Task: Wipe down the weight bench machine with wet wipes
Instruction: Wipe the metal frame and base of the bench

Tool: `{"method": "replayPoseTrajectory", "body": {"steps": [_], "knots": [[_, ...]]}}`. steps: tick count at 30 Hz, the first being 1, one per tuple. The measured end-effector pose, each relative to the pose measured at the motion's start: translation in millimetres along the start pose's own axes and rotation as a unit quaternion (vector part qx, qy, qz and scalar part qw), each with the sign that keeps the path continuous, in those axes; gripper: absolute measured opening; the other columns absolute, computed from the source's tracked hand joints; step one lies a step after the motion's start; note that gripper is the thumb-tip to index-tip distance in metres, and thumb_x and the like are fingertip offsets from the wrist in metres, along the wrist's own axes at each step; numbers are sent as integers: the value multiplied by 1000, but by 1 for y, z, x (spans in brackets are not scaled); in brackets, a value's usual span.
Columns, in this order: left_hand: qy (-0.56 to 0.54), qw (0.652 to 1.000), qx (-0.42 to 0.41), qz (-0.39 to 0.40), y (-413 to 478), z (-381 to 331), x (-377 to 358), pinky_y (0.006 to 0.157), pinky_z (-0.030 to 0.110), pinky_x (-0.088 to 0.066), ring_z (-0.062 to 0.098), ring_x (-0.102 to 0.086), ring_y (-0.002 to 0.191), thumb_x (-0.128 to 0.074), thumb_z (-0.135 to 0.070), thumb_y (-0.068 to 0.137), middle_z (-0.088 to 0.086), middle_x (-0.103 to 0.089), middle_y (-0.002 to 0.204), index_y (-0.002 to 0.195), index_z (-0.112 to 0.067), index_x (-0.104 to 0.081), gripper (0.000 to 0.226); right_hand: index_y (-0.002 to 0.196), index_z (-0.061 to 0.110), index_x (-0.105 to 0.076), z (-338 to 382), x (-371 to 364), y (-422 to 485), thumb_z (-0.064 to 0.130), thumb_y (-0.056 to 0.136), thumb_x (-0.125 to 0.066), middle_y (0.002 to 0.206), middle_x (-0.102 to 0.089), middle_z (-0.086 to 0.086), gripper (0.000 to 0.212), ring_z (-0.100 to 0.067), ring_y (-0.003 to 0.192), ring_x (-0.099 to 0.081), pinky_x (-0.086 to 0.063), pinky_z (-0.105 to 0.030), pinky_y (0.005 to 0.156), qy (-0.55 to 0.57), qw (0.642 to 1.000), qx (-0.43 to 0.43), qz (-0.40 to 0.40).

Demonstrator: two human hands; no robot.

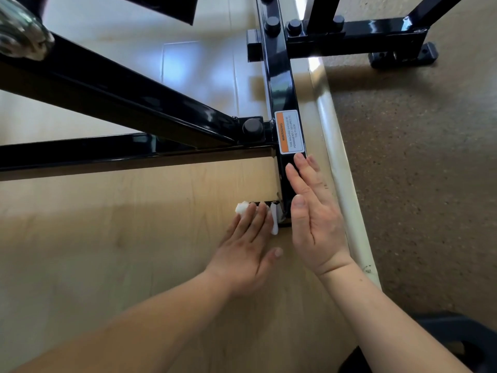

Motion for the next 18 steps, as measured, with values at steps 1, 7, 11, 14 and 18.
{"method": "replayPoseTrajectory", "body": {"steps": [1, 7, 11, 14, 18], "knots": [[-1, 1000, -6, 0, 8, 3, 6, 126, 40, 15, 10, 43, 145, 5, -68, 97, -5, 38, 163, 159, -23, 24, 80, 149, 2, -50, 0, 0, 0, 21, 107, -32, 162, -40, -11, 49, -26, 156, -27, -24, -38, 126, 1, 1000, -2, 2], [40, 999, -23, 13, 8, 5, 10, 126, 38, 15, 12, 42, 146, -5, -70, 99, 2, 35, 164, 160, -17, 20, 85, 149, 1, -49, 0, 0, -1, 21, 107, -32, 162, -40, -12, 50, -28, 156, -27, -26, -43, 126, 11, 1000, -1, 2], [51, 999, -12, 7, 2, -2, -2, 127, 40, 13, 15, 42, 147, -7, -69, 100, 4, 36, 164, 159, -16, 22, 84, 149, 1, -49, 1, 1, -2, 22, 107, -31, 162, -40, -12, 50, -28, 156, -27, -27, -45, 126, 14, 1000, -5, 2], [31, 999, -5, -5, 35, 18, 22, 129, 40, 5, 15, 33, 151, -13, -70, 99, 1, 31, 166, 161, -18, 19, 87, 149, 1, -50, 0, 1, -1, 22, 107, -31, 162, -40, -12, 50, -28, 156, -27, -27, -45, 126, 14, 1000, 0, 1], [17, 1000, 4, -18, 19, 12, 7, 129, 44, 6, 20, 38, 150, -16, -69, 100, 0, 37, 164, 157, -21, 28, 87, 149, 1, -49, 0, 1, -2, 23, 107, -31, 162, -40, -12, 51, -28, 156, -27, -27, -44, 126, 12, 1000, -2, 4]]}}
Point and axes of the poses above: each hand's wrist, its own y-axis towards the middle knuckle, its own x-axis out of the back of the hand, z = x × y, the point moved 4 cm from there along y, towards the middle knuckle
